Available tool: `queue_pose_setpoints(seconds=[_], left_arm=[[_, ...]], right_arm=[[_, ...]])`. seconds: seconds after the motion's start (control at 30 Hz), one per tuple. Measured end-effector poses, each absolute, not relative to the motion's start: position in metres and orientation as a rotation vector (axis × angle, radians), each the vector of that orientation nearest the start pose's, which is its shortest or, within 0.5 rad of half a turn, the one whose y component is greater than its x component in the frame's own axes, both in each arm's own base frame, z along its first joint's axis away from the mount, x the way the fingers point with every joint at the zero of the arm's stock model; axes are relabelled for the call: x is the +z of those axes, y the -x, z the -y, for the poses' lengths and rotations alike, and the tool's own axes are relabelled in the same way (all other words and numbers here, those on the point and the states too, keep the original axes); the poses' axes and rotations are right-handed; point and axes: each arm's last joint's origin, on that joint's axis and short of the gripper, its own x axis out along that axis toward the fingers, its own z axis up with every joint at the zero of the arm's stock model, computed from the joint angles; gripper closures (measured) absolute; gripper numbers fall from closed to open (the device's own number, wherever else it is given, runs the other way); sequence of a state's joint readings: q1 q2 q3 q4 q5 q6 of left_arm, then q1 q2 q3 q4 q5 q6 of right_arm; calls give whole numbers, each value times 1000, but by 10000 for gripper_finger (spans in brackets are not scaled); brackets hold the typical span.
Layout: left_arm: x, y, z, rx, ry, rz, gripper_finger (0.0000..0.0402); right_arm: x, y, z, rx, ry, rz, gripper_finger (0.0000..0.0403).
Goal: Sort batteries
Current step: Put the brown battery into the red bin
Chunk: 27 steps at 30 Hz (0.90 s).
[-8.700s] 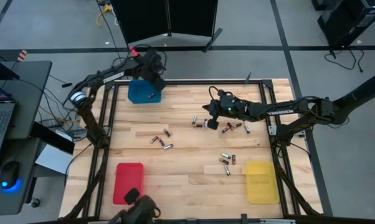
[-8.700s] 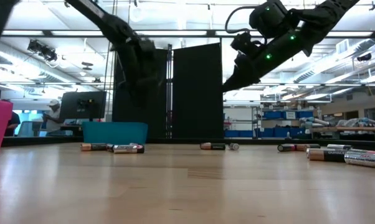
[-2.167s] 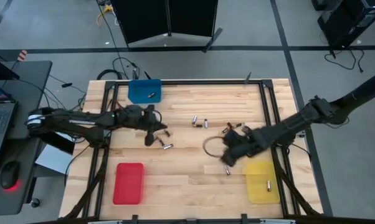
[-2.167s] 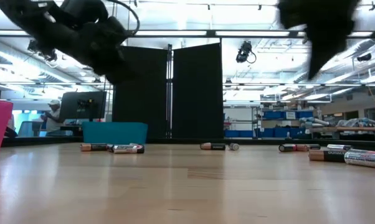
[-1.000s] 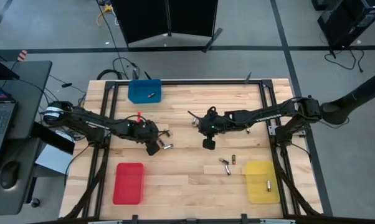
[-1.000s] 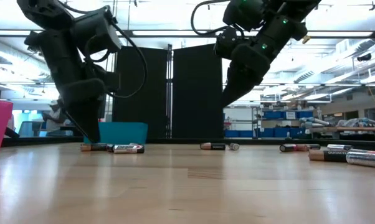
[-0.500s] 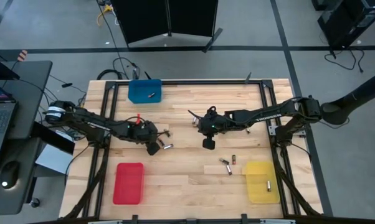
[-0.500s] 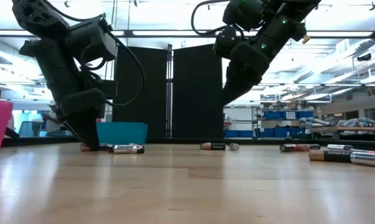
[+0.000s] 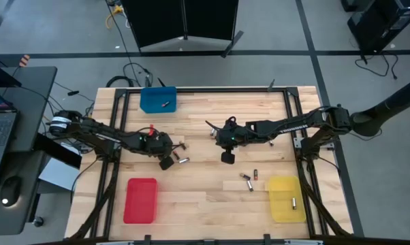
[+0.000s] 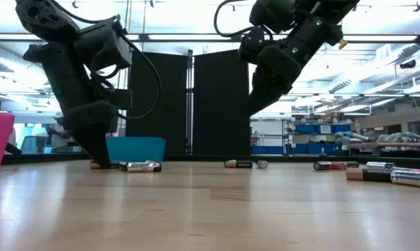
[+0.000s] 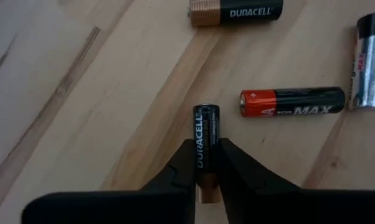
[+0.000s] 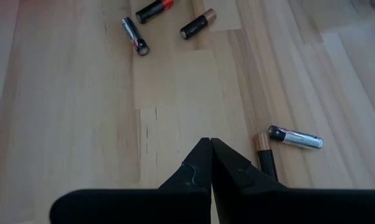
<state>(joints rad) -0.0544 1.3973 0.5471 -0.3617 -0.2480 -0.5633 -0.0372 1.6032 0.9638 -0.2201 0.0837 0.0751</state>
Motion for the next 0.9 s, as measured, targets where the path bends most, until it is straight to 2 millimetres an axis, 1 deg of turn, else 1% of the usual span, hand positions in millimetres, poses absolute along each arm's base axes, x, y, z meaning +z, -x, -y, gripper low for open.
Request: queue_pose_setpoints(seconds=[0.13,0.2,0.3,0.37,0.43,0.53,0.67,0.83,0.9], left_arm=[[144,-211,5,475,273,-1177,353],[158,-213,6,465,272,-1155,353],[174,-207,11,449,249,-1178,353],[186,-206,18,395,259,-1163,353],[199,-205,26,329,279,-1136,353],[213,-200,41,239,310,-1135,353],[230,-190,63,160,333,-1140,353],[242,-177,93,61,303,-1172,353],[243,-170,104,23,312,-1201,353]], right_arm=[[197,-324,15,-140,-34,-845,394],[197,-325,16,-135,-24,-839,394],[198,-326,15,-133,-19,-824,394],[199,-327,15,-129,-10,-817,394],[199,-327,15,-129,-10,-813,394],[199,-327,16,-129,-11,-810,394],[200,-328,16,-130,-14,-798,394],[201,-329,16,-130,-14,-779,394],[201,-329,16,-130,-14,-780,394]])
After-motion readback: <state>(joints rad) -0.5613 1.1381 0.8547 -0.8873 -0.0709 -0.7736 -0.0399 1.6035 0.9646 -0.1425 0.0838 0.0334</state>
